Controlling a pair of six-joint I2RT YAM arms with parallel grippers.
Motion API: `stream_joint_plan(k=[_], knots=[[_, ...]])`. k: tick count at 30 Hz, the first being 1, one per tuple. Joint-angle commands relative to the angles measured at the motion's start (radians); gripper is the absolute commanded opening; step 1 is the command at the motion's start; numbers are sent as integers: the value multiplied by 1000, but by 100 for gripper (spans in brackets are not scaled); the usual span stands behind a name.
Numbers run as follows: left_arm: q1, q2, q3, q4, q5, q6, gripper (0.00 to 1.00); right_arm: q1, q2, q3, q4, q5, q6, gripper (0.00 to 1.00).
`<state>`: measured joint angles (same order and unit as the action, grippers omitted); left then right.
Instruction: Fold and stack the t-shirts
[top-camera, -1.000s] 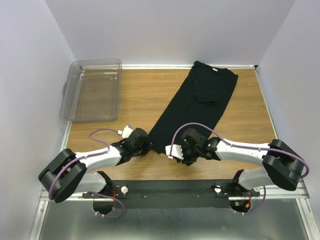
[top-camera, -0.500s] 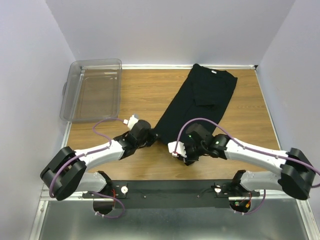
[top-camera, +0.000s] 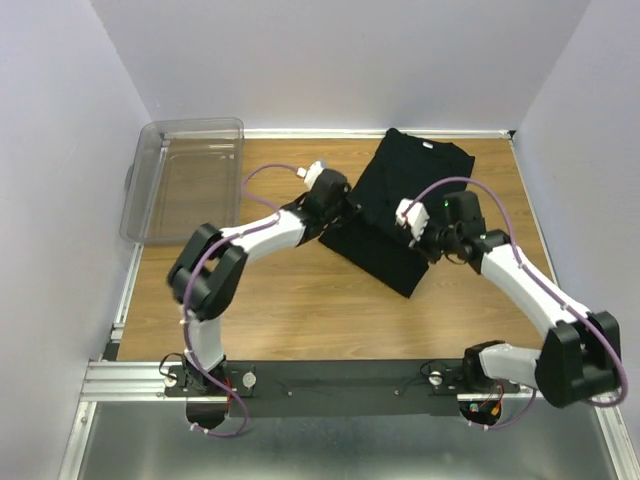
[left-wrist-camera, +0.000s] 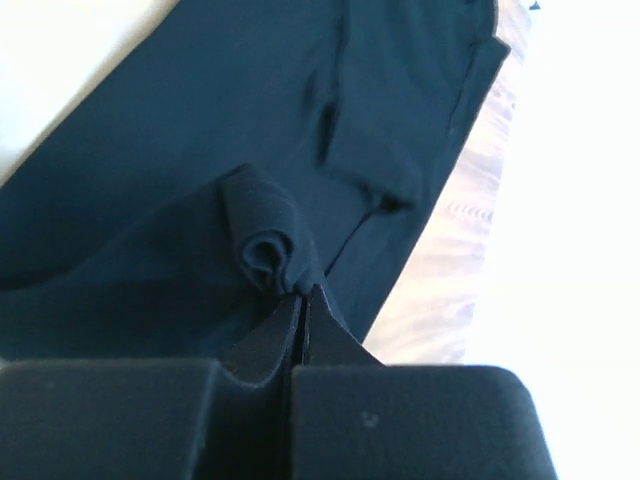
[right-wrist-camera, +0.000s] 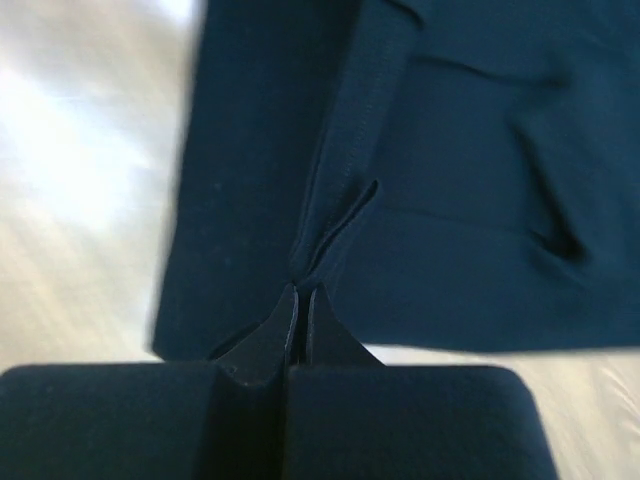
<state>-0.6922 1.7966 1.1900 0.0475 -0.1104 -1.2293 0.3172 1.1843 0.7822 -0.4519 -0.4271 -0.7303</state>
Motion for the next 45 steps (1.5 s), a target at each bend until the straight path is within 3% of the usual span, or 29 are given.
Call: stream_joint_plan(k=[1,7,10,21,36,40,41,43,44,45], knots=[[31,177,248,-46,40,115,0,-156,125,116,12,5,-57,0],[60,404,554,-159,89,168,0,-240,285,233,12,-28,-87,1],[75,464,629,-184,87,169,0,-254,345,271,19,-21,-72,1],[102,546,718,-204,101,168,0,-274,468,362,36,-15,-46,1],[120,569,743,-199,104,180,0,-274,514,388,50,22,-38,1],[125,583,757,-181,164,188,0,-274,517,390,64,45,-24,1],[126,584,758,-176,175,189,0,-274,520,391,73,54,-15,4],[135,574,743,-114,221,208,12,-276,531,394,120,87,41,16],[137,569,741,-82,225,209,19,-276,535,399,149,140,70,36],[144,552,746,-71,222,221,32,-276,541,400,210,174,131,44]])
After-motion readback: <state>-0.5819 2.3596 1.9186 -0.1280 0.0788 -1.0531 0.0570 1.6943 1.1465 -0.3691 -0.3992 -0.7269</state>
